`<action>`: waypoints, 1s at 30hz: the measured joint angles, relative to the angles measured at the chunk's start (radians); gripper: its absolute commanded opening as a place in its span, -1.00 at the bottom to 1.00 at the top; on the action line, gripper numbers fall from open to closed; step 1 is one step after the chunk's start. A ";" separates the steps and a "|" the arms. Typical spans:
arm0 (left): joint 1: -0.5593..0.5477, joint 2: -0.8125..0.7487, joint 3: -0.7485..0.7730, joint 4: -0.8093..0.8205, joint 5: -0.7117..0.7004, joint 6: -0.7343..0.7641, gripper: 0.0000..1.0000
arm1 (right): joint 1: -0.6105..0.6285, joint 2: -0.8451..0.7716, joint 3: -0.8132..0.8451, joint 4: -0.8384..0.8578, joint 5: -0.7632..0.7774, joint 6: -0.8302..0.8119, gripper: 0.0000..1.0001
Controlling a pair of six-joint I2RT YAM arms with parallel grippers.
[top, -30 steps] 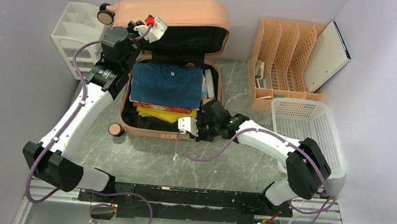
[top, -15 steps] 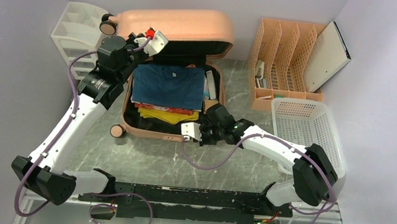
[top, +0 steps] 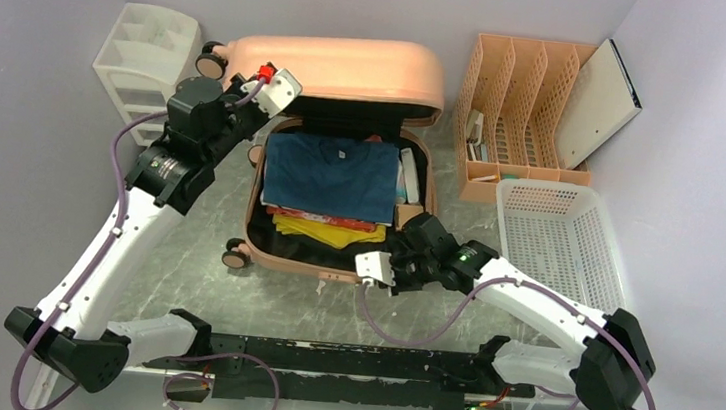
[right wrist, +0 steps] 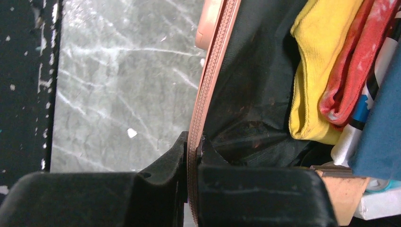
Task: Open, take out, and arrange the luggage
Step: Open the luggage at the center of the board.
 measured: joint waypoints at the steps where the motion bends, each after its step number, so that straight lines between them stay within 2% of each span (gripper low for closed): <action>1: -0.001 -0.003 0.006 -0.010 0.012 -0.014 -0.90 | 0.000 -0.015 -0.011 -0.015 -0.002 -0.011 -1.00; 12: -0.006 -0.041 0.029 -0.106 0.190 -0.190 -0.90 | 0.029 -0.132 -0.090 -0.083 -0.013 -0.107 -1.00; 18: -0.007 -0.048 0.029 -0.118 0.235 -0.235 -0.86 | 0.033 -0.150 -0.097 -0.115 -0.027 -0.143 -1.00; 23: -0.007 -0.035 0.035 -0.115 0.235 -0.253 -0.73 | 0.045 -0.154 -0.097 -0.131 -0.026 -0.175 -1.00; 30: -0.008 0.003 0.080 -0.095 0.236 -0.270 -0.36 | 0.055 -0.161 -0.063 -0.229 -0.026 -0.216 -1.00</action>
